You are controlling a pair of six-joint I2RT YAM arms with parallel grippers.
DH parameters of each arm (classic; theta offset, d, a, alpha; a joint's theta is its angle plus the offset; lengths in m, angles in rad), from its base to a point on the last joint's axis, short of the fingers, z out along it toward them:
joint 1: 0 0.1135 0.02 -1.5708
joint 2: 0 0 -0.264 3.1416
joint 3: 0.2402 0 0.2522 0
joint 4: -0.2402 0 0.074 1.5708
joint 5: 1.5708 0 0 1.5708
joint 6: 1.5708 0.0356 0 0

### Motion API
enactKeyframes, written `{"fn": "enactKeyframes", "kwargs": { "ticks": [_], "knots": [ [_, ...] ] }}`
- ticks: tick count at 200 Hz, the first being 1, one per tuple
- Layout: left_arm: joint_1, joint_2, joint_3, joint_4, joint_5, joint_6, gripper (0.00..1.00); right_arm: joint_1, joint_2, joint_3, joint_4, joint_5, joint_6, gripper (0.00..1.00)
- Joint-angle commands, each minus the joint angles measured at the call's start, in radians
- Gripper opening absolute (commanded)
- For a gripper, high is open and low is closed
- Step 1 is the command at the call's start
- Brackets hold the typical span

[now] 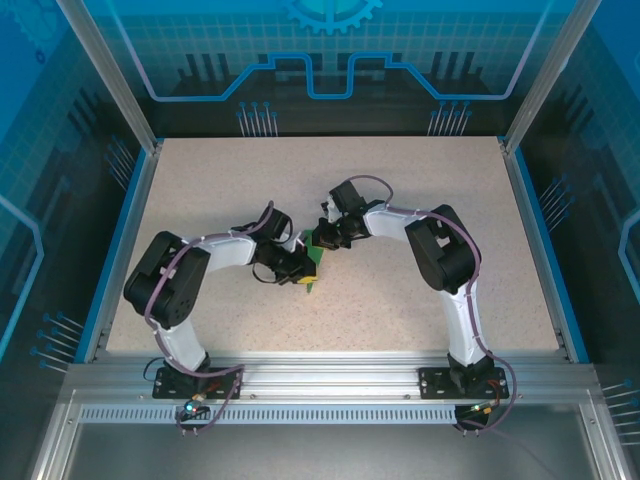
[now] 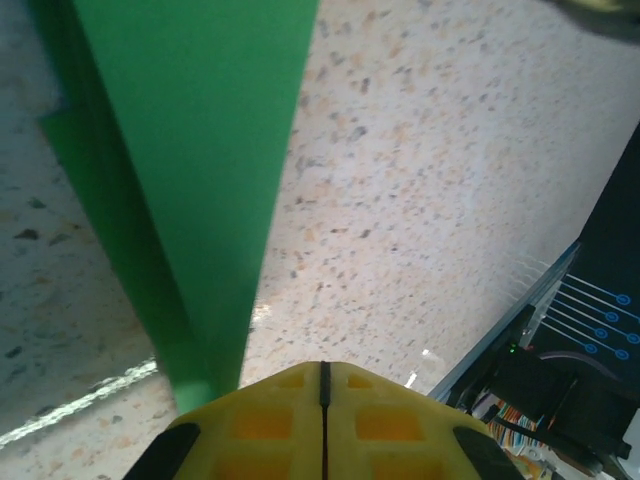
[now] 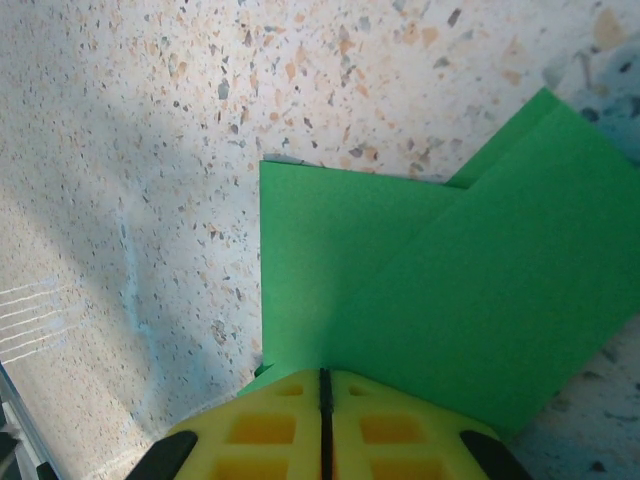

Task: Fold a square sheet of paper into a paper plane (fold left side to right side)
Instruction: Fold the wing for the fifth time at the center of the table.

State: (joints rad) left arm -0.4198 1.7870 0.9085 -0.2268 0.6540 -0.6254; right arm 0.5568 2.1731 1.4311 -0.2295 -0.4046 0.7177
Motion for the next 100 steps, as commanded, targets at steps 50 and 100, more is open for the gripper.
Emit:
{"fn": "enactKeyframes", "kwargs": {
  "ticks": [50, 100],
  "knots": [
    [0.0, 0.042, 0.002, -0.005, -0.01, 0.002, 0.07, 0.016, 0.05, 0.001, -0.114, 0.042, -0.008, 0.09],
    [0.002, 0.044, -0.014, -0.003, -0.022, -0.011, 0.06, 0.017, 0.052, 0.011, -0.143, 0.059, -0.02, 0.09]
  ]
}}
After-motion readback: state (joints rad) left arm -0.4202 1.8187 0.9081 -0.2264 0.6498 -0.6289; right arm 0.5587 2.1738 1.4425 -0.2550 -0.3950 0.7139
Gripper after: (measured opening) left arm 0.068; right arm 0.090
